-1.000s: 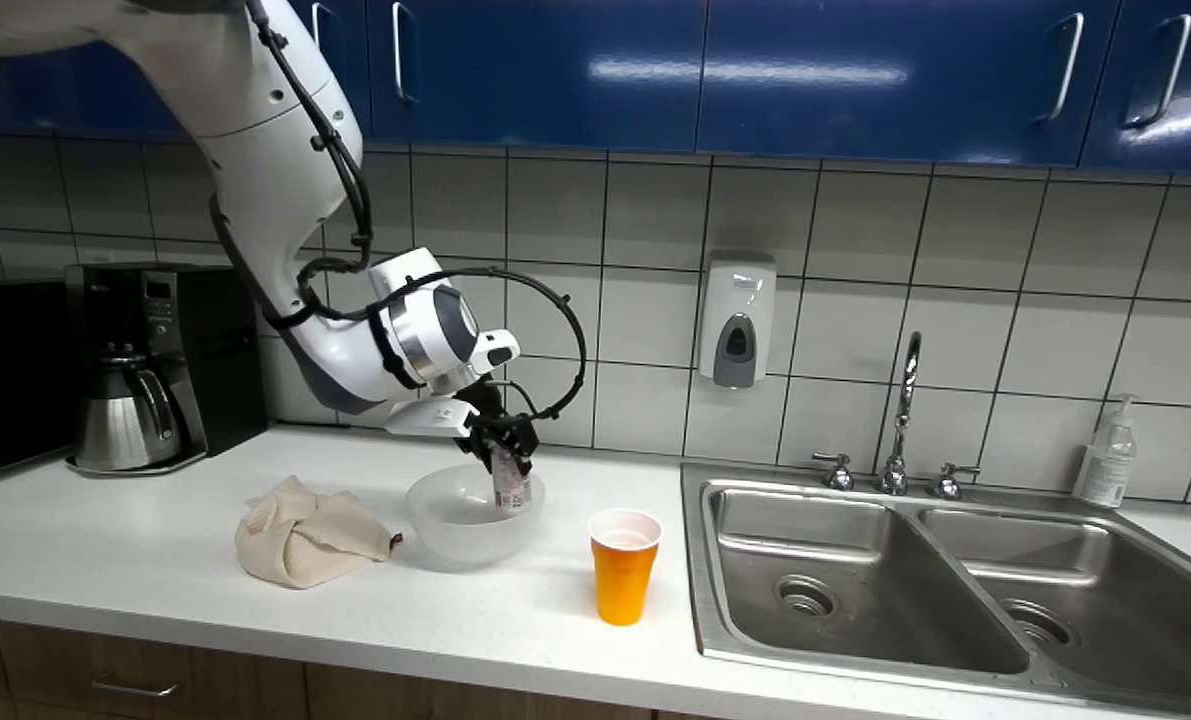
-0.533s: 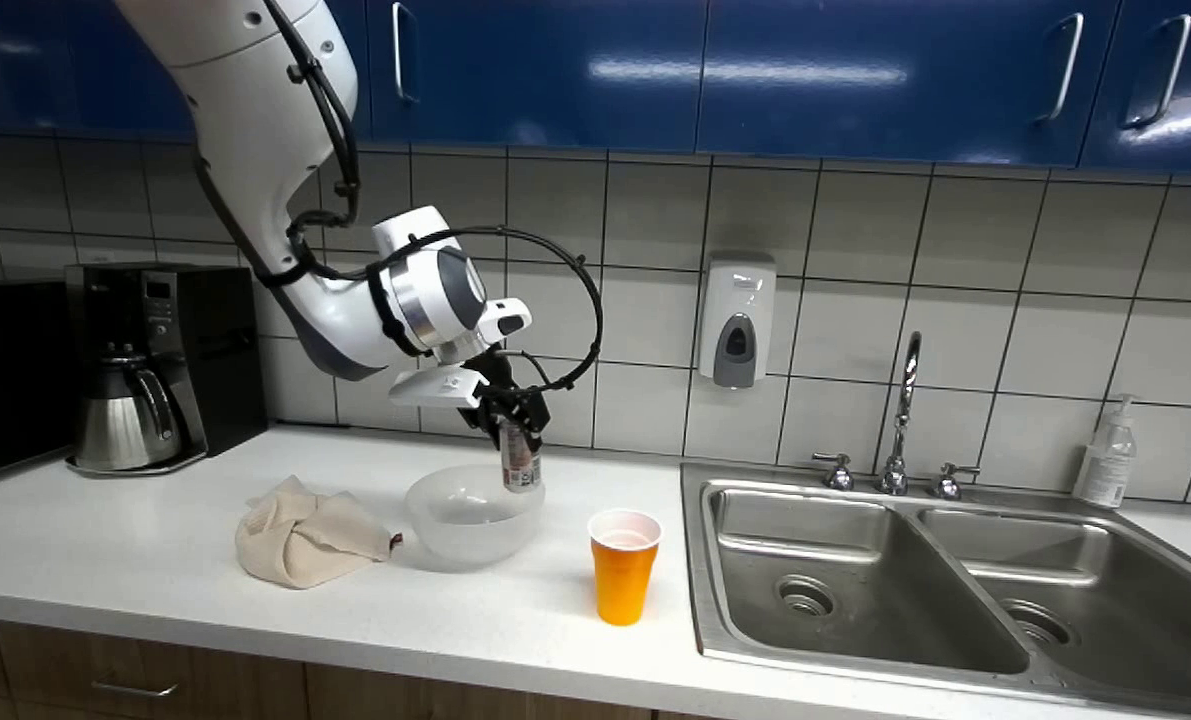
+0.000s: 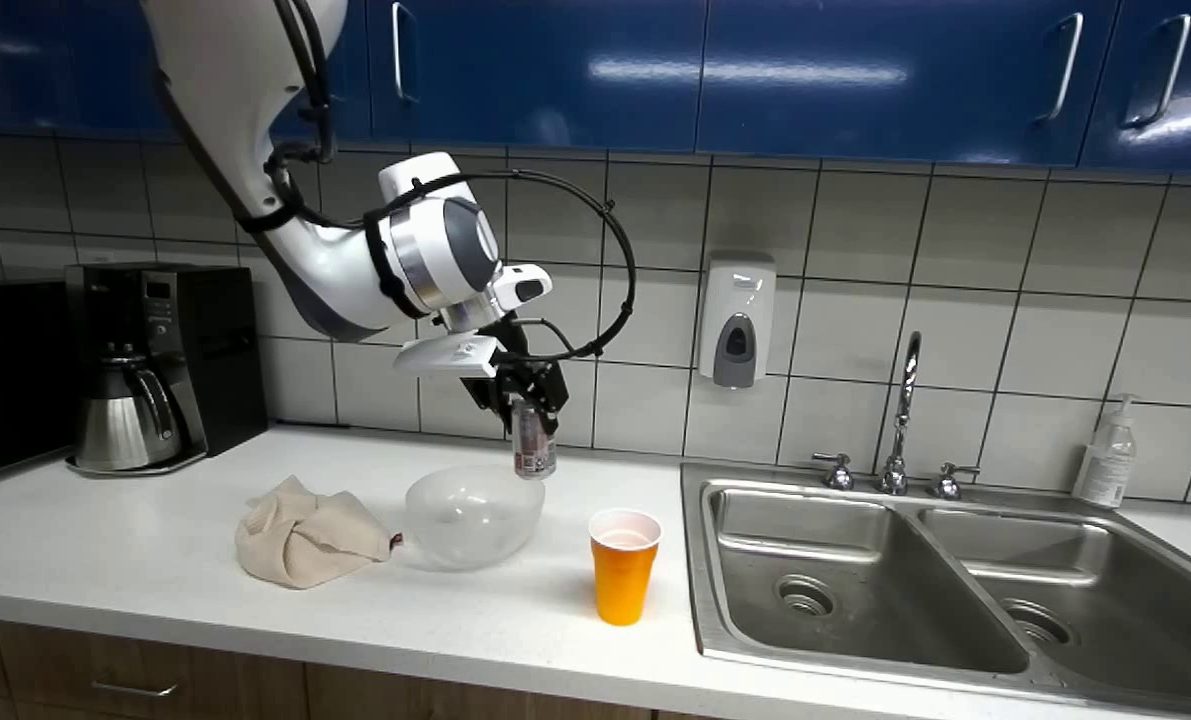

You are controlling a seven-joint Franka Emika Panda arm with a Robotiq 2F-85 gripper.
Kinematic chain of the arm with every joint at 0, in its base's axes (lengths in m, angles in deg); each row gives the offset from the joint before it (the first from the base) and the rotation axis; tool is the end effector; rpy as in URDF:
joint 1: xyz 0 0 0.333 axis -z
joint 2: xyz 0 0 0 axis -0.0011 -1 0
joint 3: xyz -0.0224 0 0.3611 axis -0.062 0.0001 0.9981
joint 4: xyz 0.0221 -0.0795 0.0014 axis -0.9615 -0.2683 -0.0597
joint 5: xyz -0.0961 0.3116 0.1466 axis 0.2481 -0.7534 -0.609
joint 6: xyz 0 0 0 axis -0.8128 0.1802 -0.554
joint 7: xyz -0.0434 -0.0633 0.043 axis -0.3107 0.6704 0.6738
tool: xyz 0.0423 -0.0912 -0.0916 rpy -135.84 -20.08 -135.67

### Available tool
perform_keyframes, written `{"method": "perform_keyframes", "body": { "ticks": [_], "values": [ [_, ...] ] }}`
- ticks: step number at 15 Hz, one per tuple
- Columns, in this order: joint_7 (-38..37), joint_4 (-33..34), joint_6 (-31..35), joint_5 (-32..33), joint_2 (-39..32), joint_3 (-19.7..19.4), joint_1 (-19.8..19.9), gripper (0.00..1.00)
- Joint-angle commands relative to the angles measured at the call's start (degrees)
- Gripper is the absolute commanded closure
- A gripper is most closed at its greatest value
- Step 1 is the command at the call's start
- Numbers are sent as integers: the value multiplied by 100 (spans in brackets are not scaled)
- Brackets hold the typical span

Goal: Bring the can closer to the cup

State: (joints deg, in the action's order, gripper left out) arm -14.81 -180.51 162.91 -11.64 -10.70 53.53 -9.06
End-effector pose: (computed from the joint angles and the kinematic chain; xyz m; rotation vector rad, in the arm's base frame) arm 0.5447 -0.0982 0.3911 2.7971 -0.3879 0.5410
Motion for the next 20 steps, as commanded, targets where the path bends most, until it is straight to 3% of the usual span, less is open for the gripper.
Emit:
{"method": "perform_keyframes", "body": {
  "ticks": [1, 11, 16, 17, 20],
  "values": [
    [287, -588, -248, 181, 869, 406, 513, 60],
    [254, -1730, 16, 504, 1670, 1124, 1598, 60],
    [-119, -2172, 496, 1220, 1658, 1257, 2068, 60],
    [-270, -2222, 596, 1442, 1614, 1064, 1948, 60],
    [-796, -2330, 850, 2091, 1509, 1053, 2112, 60]
  ]
}}
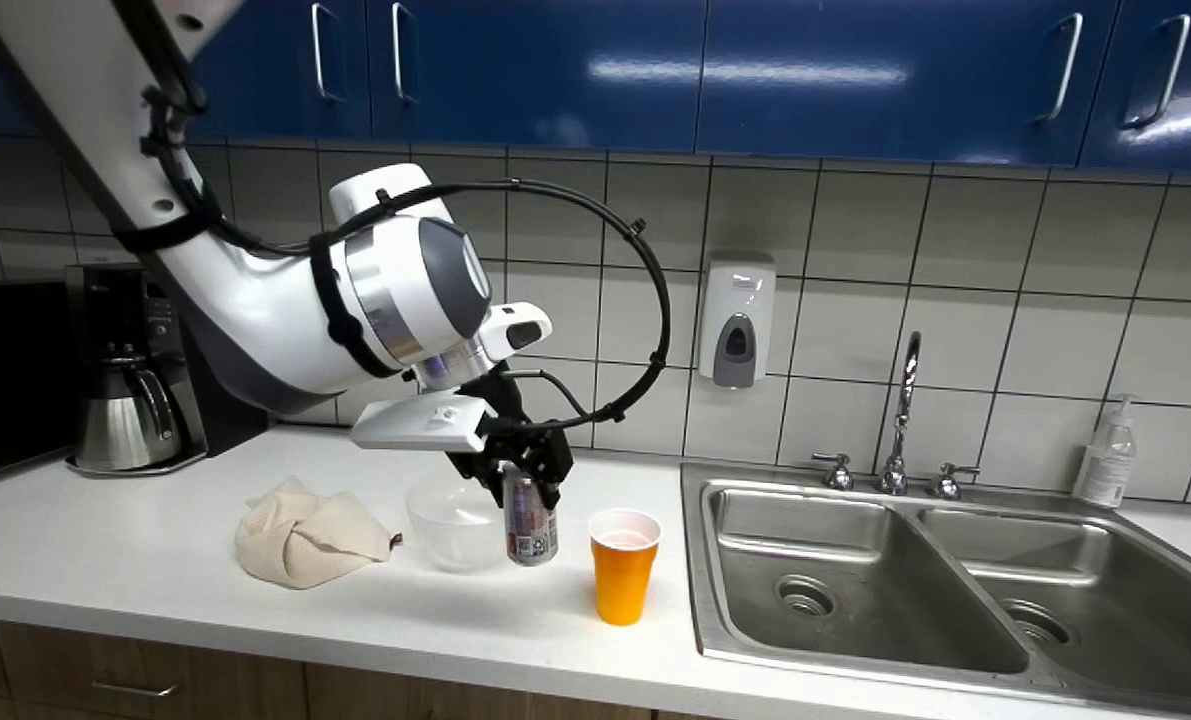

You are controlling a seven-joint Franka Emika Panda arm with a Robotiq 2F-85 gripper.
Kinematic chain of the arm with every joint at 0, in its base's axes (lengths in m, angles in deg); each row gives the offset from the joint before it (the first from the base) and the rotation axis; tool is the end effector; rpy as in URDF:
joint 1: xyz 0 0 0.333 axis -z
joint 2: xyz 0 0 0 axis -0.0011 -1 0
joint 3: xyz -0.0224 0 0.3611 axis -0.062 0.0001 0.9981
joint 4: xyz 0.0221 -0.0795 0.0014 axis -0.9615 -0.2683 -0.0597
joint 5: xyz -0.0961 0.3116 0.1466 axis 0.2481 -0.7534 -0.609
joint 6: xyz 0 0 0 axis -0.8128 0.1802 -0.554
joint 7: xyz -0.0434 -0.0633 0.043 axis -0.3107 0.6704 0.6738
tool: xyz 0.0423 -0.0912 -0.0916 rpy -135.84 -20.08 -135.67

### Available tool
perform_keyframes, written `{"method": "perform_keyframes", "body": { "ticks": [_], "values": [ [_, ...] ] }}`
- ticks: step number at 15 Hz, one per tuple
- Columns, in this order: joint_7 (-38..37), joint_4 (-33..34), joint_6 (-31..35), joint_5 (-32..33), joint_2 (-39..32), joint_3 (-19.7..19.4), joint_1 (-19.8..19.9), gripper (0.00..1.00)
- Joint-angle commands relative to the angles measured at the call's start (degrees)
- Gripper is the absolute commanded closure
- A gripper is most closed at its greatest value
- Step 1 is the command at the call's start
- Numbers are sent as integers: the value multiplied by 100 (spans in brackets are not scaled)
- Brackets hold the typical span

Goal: Bring the can closer to the cup

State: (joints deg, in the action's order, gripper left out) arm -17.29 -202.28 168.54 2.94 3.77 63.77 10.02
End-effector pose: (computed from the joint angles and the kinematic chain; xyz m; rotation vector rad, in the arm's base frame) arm 0.4082 -0.1249 0.3629 2.7968 -0.3184 0.4676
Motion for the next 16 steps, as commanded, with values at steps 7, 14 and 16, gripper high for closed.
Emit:
{"method": "perform_keyframes", "body": {
  "ticks": [7, 14, 16],
  "values": [
    [-2450, 75, 503, 2538, -363, 12, 400, 60],
    [-4746, 512, 656, 4128, -1243, -186, 379, 60],
    [-5342, 680, 709, 4393, -1526, -205, 353, 60]
  ]
}}
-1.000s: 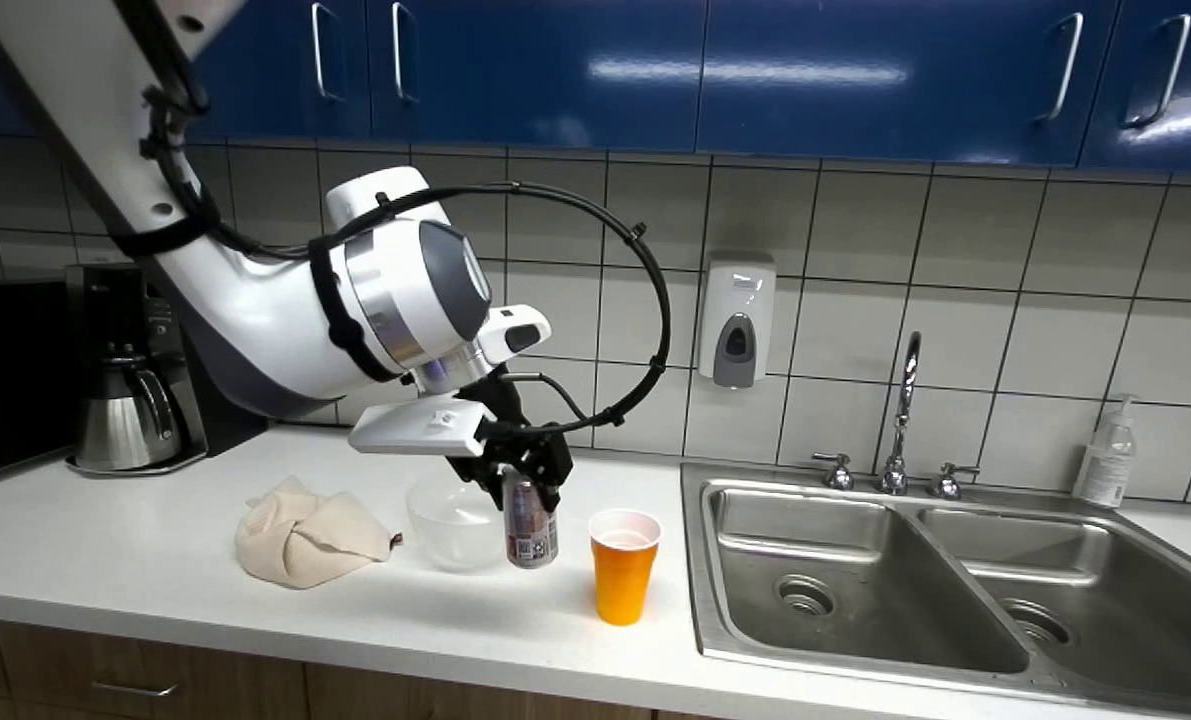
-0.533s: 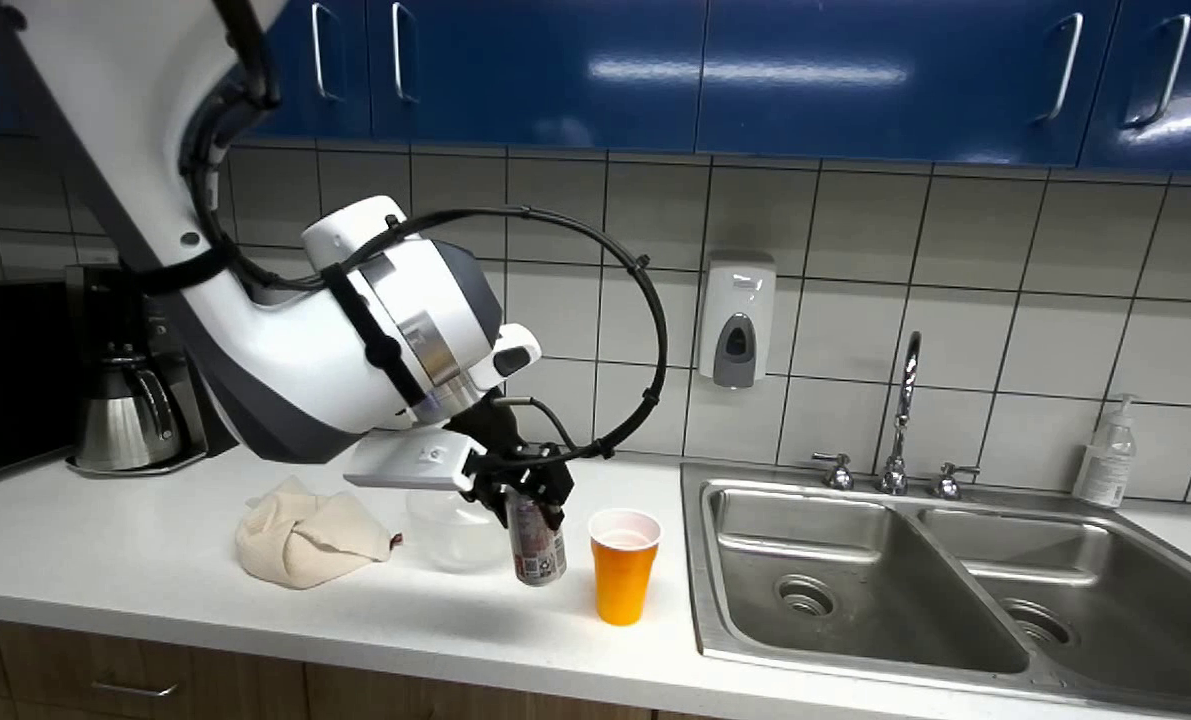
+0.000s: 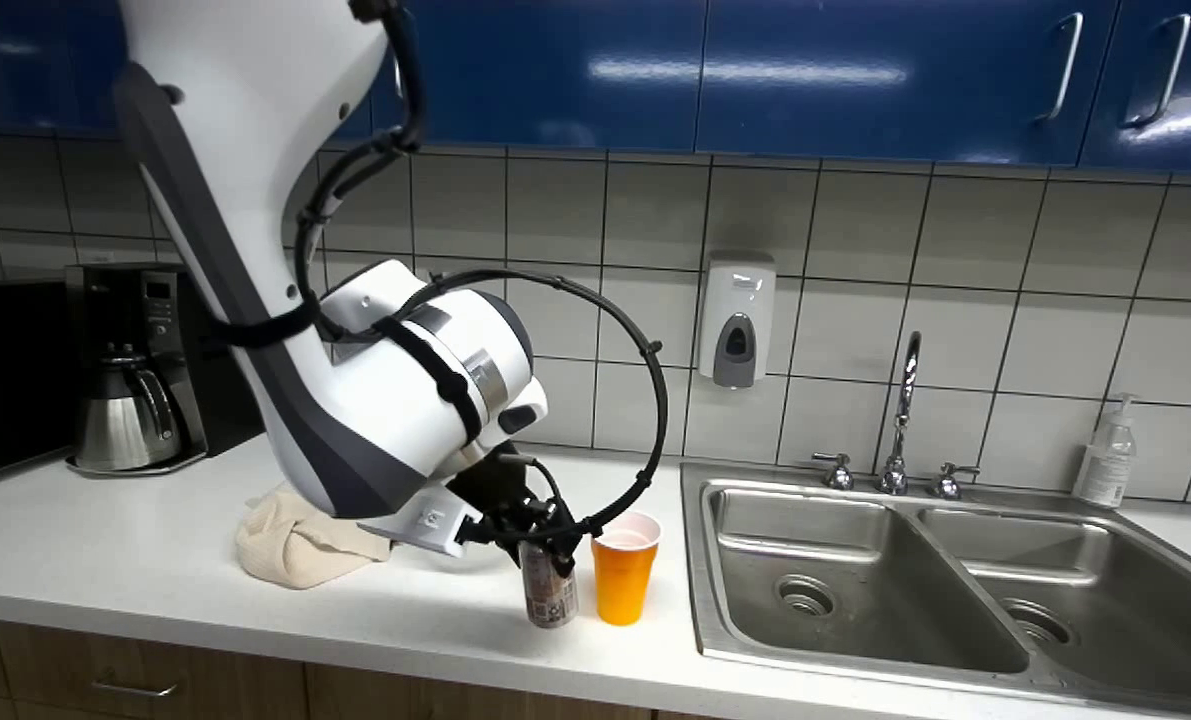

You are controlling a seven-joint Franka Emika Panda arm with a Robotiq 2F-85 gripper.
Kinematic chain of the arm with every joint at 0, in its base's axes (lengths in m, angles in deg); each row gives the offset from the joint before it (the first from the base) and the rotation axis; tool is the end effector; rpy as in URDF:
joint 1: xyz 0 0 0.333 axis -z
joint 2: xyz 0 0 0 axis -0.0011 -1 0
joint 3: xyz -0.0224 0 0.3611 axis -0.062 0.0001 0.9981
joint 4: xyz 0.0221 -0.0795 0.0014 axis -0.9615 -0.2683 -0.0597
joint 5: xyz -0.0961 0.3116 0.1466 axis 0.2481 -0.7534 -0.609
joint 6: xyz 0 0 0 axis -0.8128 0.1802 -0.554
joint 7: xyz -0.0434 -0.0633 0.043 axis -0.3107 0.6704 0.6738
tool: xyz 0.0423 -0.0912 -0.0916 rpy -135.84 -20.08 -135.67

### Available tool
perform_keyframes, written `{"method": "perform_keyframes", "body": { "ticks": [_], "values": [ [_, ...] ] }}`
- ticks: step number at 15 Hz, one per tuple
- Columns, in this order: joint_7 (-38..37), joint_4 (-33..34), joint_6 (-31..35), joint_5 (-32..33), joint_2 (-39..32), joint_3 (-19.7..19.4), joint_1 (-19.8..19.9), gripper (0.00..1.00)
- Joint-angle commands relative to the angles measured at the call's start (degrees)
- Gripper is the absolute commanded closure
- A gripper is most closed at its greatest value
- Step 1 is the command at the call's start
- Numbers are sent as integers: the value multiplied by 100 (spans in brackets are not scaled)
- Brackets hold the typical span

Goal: Bring the can closer to the cup

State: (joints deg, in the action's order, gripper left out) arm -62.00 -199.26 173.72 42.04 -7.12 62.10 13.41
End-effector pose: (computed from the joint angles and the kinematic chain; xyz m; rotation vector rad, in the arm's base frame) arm 0.4048 -0.1359 0.2927 2.6812 -0.5366 0.5363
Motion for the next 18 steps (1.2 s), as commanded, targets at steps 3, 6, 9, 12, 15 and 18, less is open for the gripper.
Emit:
{"method": "perform_keyframes", "body": {
  "ticks": [3, 6, 9, 12, 15, 18],
  "values": [
    [-1656, 660, 218, 789, -832, -32, -7, 60],
    [-2260, 962, 203, 1027, -1218, -11, -27, 60],
    [-2454, 1184, 177, 1067, -1465, 1, -26, 10],
    [-2398, 1259, 136, 991, -1533, 7, -42, 0],
    [-2237, 1226, 126, 862, -1472, 9, -58, 0],
    [-2033, 1049, 102, 703, -1188, -3, -77, 0]
  ]
}}
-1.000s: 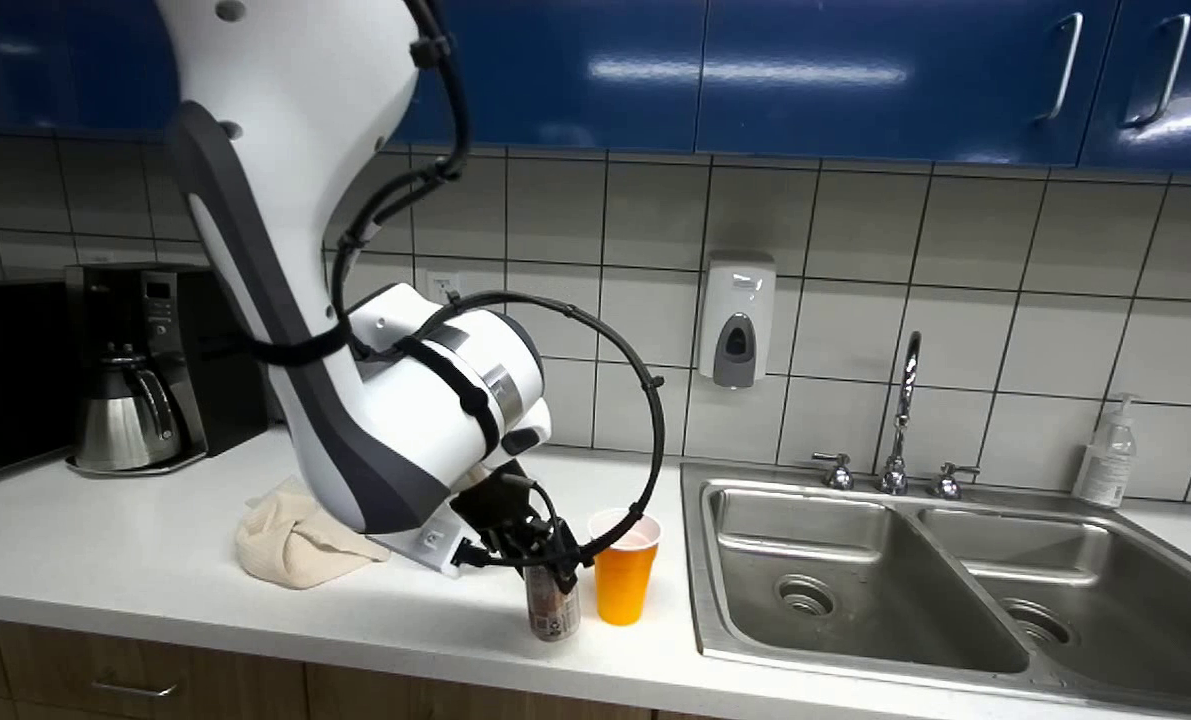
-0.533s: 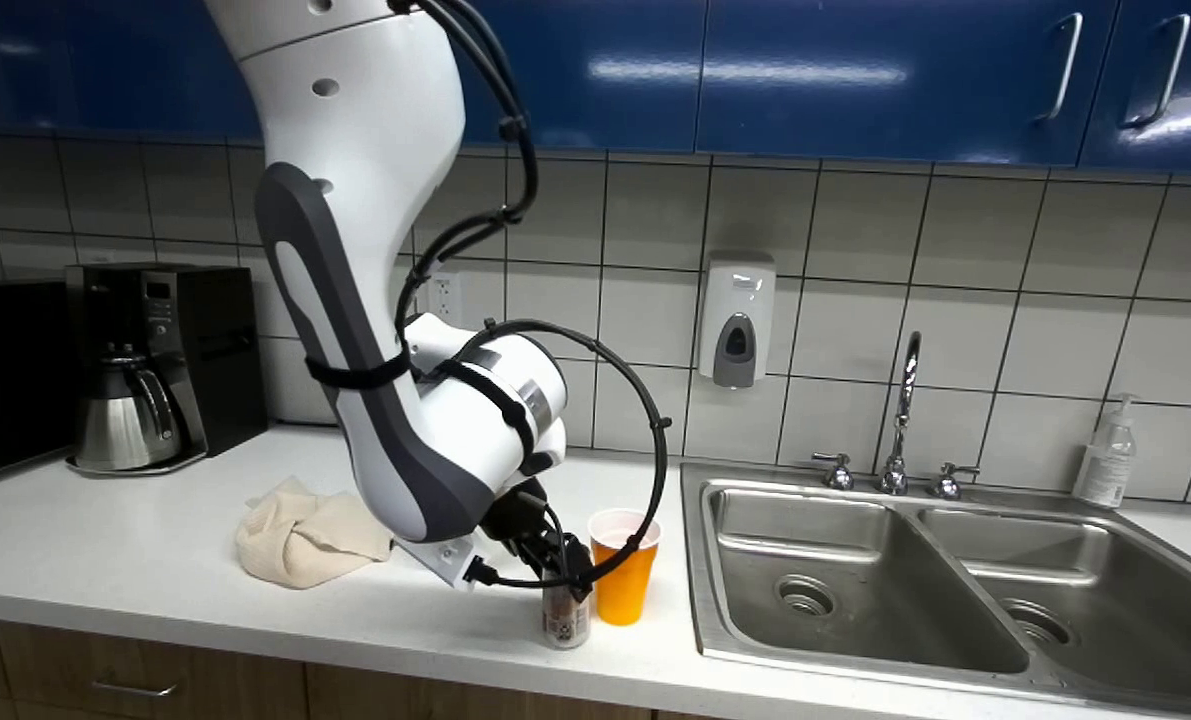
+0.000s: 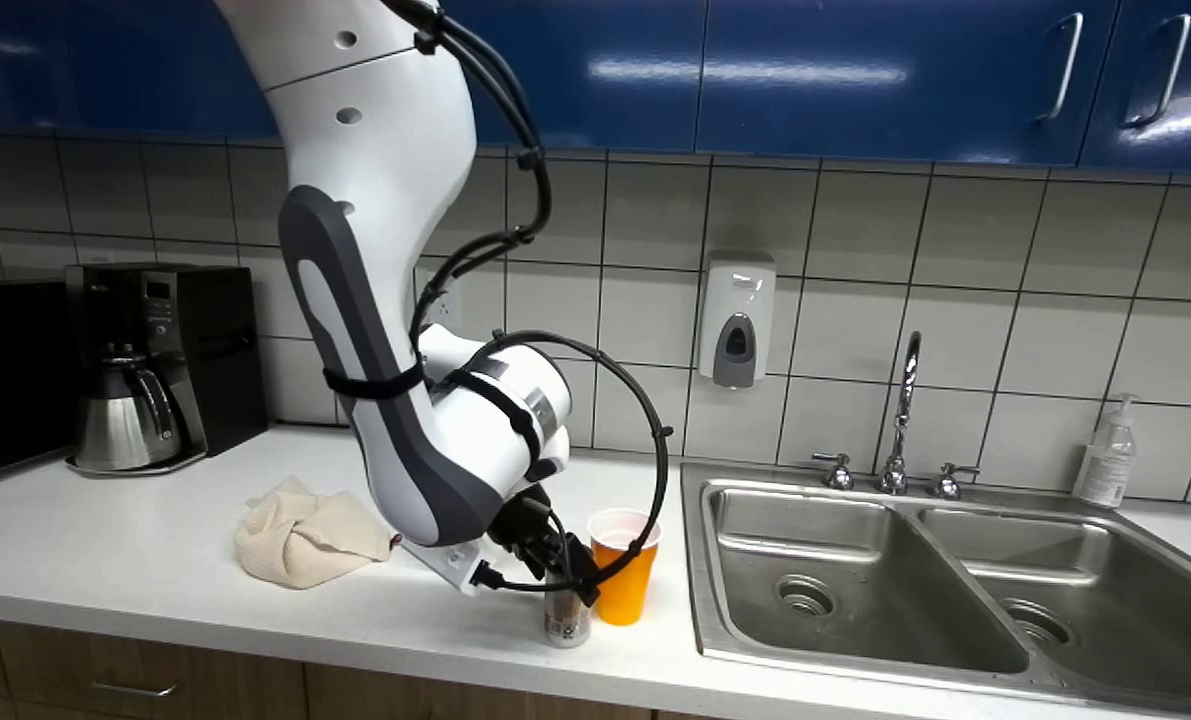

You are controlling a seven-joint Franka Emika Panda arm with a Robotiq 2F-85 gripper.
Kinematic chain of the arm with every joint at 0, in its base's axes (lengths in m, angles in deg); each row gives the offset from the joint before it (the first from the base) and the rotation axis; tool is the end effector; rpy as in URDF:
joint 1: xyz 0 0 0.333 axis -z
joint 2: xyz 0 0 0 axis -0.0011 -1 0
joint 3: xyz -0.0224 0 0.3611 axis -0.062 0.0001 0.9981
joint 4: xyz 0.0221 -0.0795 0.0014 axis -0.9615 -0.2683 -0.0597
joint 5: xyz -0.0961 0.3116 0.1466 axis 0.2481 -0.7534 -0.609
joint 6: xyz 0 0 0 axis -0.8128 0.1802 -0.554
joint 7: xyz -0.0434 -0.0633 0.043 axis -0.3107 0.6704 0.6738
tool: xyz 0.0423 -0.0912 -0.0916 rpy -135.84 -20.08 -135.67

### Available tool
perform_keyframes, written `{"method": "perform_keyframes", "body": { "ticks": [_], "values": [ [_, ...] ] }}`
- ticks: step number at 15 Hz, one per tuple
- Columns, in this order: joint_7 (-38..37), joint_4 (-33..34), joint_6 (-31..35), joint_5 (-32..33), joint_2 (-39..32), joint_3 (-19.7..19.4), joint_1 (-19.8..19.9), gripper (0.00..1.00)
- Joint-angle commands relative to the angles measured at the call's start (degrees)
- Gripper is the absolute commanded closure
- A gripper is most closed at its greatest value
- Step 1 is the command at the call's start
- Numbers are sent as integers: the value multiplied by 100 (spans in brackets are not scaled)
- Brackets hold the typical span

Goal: Bring the can closer to the cup

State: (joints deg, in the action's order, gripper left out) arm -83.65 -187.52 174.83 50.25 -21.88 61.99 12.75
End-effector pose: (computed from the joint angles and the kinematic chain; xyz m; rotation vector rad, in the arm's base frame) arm 0.4602 -0.1547 0.2354 2.6258 -0.7949 0.5731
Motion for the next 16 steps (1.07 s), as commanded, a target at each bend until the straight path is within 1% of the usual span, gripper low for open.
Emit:
{"method": "perform_keyframes", "body": {
  "ticks": [1, 5, 7, 10, 13, 16],
  "values": [
    [192, -191, -23, -175, 403, 2, -17, 0],
    [526, -541, -48, -459, 979, -9, -5, 0],
    [803, -803, -84, -713, 1363, 1, -2, 0],
    [1413, -1326, -198, -1235, 2131, 33, -23, 0],
    [2232, -1946, -365, -1924, 3060, 49, -84, 0],
    [3382, -2609, -596, -2977, 3918, 108, -246, 0]
  ]
}}
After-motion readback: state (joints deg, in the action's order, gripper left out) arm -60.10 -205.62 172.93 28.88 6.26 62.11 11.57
